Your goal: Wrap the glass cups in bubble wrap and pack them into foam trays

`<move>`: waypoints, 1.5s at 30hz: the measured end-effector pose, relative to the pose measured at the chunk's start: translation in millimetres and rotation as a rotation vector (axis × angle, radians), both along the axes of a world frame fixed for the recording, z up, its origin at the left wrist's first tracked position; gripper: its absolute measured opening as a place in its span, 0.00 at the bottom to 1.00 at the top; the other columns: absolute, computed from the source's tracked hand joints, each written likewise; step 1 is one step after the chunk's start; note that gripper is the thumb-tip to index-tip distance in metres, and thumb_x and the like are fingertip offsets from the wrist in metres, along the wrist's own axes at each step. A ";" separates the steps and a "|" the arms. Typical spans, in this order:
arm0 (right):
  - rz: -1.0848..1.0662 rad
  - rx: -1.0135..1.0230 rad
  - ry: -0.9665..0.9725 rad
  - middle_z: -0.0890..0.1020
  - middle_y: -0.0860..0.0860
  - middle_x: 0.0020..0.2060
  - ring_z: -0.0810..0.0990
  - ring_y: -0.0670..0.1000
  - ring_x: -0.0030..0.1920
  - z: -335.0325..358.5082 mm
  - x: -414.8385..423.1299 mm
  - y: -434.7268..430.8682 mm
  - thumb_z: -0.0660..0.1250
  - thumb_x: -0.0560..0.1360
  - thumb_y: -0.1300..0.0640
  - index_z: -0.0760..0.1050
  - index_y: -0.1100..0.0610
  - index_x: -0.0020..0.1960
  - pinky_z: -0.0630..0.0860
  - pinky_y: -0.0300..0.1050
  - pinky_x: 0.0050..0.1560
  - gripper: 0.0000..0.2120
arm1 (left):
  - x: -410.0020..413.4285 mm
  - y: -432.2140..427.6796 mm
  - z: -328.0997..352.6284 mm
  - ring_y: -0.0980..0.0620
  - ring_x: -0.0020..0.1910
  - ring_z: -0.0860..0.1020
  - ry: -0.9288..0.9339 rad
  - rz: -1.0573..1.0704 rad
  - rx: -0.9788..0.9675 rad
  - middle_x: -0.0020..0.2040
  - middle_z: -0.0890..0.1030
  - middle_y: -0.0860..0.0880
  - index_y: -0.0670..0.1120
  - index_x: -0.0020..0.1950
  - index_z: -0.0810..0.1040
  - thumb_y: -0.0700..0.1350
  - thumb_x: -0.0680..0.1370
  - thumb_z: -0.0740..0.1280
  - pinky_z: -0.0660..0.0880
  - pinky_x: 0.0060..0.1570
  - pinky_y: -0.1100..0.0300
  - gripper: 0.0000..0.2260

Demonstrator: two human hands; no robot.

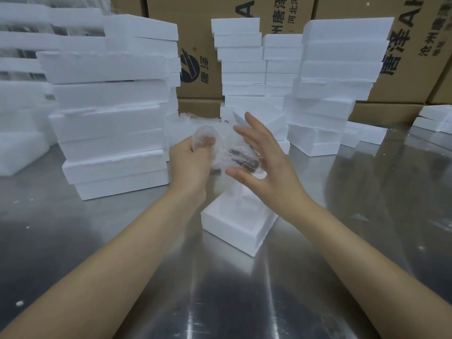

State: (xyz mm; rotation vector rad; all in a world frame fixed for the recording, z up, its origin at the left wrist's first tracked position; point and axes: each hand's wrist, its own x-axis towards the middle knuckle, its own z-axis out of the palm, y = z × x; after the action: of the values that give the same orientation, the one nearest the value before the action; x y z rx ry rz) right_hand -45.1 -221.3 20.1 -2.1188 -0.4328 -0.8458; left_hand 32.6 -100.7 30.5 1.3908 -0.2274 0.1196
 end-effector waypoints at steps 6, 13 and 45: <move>0.077 0.644 0.144 0.81 0.49 0.54 0.82 0.51 0.54 4.3 9.3 -22.1 0.70 0.75 0.59 0.76 0.50 0.58 0.80 0.48 0.50 0.13 | -9.8 -4.7 9.6 0.49 0.60 0.77 -0.023 -0.289 0.069 0.60 0.79 0.51 0.48 0.59 0.77 0.53 0.79 0.63 0.74 0.62 0.52 0.14; 0.210 0.773 0.354 0.84 0.56 0.50 0.83 0.51 0.47 2.6 11.3 -32.8 0.65 0.78 0.55 0.78 0.59 0.58 0.79 0.44 0.46 0.12 | 1.6 6.3 -0.7 0.65 0.53 0.73 -1.012 -0.152 0.652 0.51 0.78 0.59 0.47 0.64 0.76 0.54 0.73 0.71 0.56 0.72 0.59 0.22; -0.041 0.114 0.285 0.82 0.42 0.53 0.80 0.40 0.54 -3.1 11.4 -16.9 0.78 0.65 0.53 0.73 0.37 0.56 0.76 0.40 0.56 0.25 | 0.4 4.3 -10.9 0.37 0.74 0.60 -0.664 -0.258 0.743 0.55 0.81 0.43 0.58 0.78 0.41 0.54 0.80 0.62 0.64 0.68 0.41 0.35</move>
State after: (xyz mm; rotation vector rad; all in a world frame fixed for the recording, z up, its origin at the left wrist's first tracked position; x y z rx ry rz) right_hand -33.7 -238.2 17.0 -2.1061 -0.1879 -0.5639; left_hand 33.0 -96.4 19.6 2.0053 -1.0848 0.3019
